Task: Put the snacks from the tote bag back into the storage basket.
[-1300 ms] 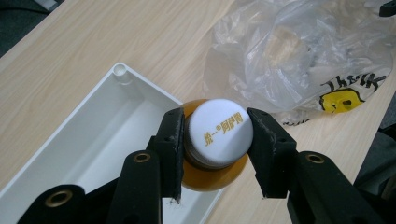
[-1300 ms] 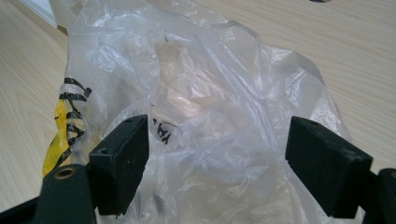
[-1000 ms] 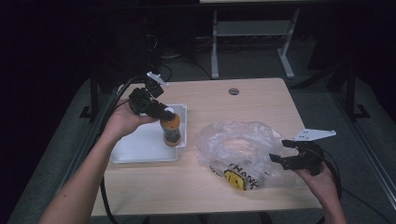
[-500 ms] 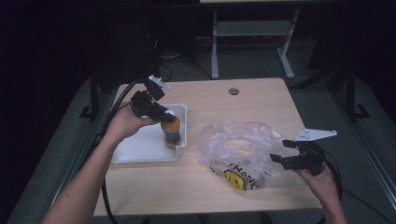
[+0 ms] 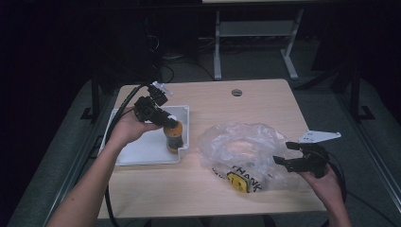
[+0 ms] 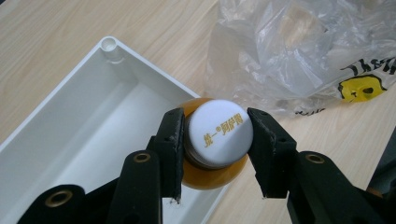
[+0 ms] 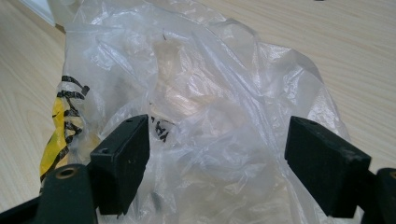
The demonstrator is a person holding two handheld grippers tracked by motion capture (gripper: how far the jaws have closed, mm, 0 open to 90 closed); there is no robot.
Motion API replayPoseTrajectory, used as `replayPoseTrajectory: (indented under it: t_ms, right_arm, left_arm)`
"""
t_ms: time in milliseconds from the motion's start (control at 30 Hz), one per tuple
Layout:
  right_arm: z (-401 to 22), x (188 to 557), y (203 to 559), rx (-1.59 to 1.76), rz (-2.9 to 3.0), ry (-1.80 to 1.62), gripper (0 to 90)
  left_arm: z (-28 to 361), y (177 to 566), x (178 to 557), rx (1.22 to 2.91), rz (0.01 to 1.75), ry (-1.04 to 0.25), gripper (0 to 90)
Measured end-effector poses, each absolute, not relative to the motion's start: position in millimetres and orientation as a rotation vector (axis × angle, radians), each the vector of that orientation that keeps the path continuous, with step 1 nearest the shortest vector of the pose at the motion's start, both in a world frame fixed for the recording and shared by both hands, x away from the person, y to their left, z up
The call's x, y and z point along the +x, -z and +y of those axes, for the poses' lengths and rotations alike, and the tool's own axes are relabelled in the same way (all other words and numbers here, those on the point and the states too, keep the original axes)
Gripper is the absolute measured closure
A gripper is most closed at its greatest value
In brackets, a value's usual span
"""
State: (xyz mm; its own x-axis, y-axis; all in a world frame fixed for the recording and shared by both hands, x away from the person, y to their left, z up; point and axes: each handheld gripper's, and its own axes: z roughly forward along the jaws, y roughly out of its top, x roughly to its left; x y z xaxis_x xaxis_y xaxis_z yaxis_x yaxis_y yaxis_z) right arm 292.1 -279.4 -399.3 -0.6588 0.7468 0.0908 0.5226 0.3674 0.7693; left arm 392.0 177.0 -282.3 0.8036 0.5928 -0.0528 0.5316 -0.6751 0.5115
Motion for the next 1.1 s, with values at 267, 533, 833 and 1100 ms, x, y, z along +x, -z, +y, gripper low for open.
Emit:
replayPoseTrajectory:
  t_ms: [267,533,833,1100]
  right_arm:
    - [-280.0,292.6,399.7,1.125,2.357,-1.176,21.7]
    - [-279.3,292.3,399.9,1.123,2.361,-1.174,21.7]
    - [-278.5,292.0,400.1,1.118,2.364,-1.174,21.6]
    - [-278.4,292.0,400.5,1.117,2.368,-1.175,21.6]
  left_arm:
    - [178.3,292.8,394.7,2.479,0.840,-0.149,58.7]
    - [178.2,299.8,396.3,2.486,0.839,-0.129,58.6]
    - [175.9,303.4,396.9,2.487,0.829,-0.126,58.6]
    - [177.8,304.4,399.0,2.477,0.822,-0.110,58.5]
